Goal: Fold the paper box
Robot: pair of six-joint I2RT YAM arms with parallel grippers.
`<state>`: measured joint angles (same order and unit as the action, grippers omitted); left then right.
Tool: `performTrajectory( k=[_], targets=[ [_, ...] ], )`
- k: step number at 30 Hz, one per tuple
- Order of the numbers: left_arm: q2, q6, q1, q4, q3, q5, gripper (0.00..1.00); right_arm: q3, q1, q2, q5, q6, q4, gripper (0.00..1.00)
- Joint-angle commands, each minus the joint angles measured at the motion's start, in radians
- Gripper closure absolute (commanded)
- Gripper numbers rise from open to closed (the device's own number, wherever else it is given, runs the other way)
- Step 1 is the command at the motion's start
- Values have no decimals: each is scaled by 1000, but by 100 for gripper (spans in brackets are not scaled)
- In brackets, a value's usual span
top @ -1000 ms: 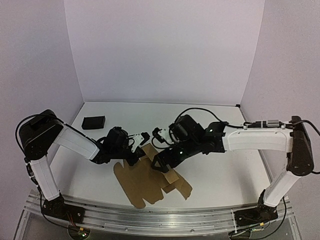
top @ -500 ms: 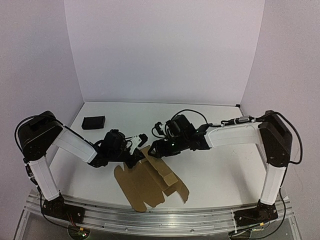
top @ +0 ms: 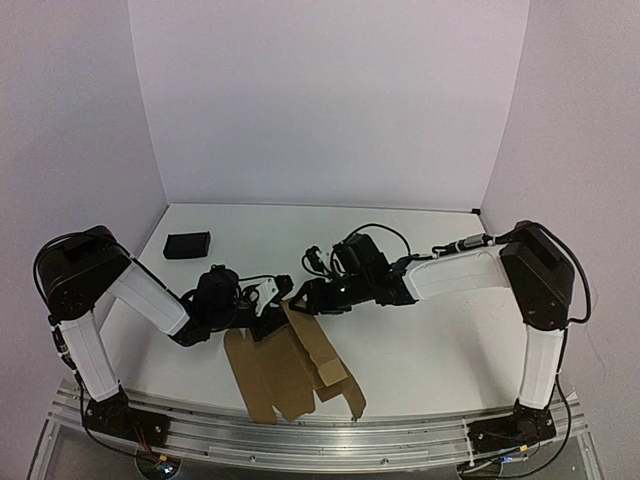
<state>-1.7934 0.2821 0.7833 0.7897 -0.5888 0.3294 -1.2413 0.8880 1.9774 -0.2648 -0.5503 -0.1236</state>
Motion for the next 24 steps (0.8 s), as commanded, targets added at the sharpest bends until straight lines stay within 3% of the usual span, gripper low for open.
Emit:
performTrajectory(
  k=[1, 6, 10, 11, 13, 16, 18, 24],
  targets=[
    [-27, 64, 2, 97, 9, 130, 75, -9, -7, 31, -42, -17, -40, 50],
    [-56, 53, 2, 61, 2, 184, 77, -42, -7, 63, -85, -42, -52, 52],
    [-77, 71, 5, 60, -5, 198, 71, -40, -7, 72, -98, -59, -63, 53],
    [-84, 71, 5, 60, -8, 196, 75, -40, -7, 72, -100, -61, -64, 54],
    [-92, 69, 7, 68, -9, 188, 96, -41, -7, 71, -100, -66, -64, 54],
    [-92, 55, 8, 83, -5, 166, 100, -44, -7, 60, -94, -64, -64, 53],
    [-87, 22, 8, 85, -2, 106, 100, -43, -8, 40, -81, -60, -60, 49],
    [-47, -187, -14, -4, -15, -272, 100, 37, -34, -105, 29, -32, -6, 38]
  ],
)
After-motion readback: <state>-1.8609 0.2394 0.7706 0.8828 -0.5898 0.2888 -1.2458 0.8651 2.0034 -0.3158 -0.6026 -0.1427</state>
